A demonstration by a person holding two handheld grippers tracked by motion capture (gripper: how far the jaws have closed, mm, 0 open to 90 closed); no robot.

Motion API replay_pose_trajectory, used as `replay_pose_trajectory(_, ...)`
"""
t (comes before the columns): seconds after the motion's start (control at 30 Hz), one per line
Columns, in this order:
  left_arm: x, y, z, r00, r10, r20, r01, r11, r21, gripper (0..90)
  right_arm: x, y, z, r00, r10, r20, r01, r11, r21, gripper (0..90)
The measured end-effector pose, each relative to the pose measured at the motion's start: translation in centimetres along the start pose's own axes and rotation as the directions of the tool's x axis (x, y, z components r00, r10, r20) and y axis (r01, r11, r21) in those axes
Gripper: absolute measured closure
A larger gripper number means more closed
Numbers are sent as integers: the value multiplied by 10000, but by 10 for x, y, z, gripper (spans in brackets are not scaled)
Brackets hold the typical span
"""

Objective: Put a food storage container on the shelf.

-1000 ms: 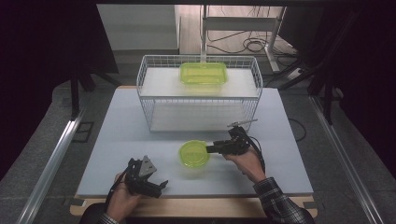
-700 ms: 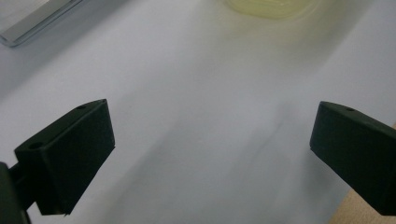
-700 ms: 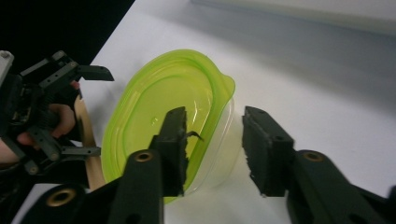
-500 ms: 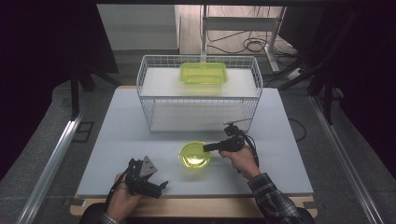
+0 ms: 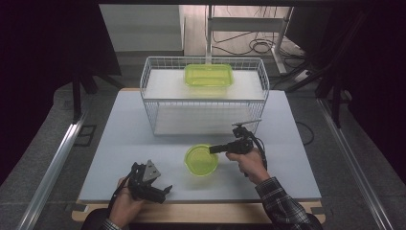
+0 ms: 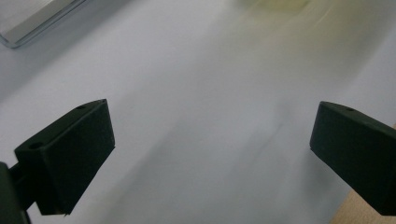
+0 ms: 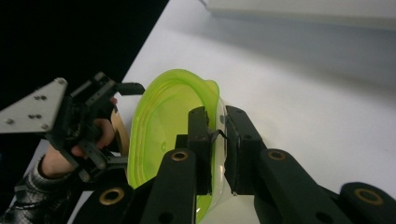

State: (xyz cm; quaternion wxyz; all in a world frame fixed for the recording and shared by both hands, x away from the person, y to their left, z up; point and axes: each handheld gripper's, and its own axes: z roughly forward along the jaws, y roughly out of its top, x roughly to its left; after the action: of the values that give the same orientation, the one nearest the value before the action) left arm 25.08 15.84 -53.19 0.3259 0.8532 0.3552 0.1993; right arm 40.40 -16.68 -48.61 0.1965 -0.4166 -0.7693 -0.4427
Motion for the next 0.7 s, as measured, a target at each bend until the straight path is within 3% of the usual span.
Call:
replay_pose_trajectory(0.3,1,0,-1,9999,-103,-4,103,9999,-39,0,8,4,-18,9999,53,-124,-60,9983,-584,811)
replay_pose_trajectory(0.7,5,-1,0,9979,-596,249,594,9982,99,0,25,16,-41,9994,45,-349,-87,9927,-1207,811)
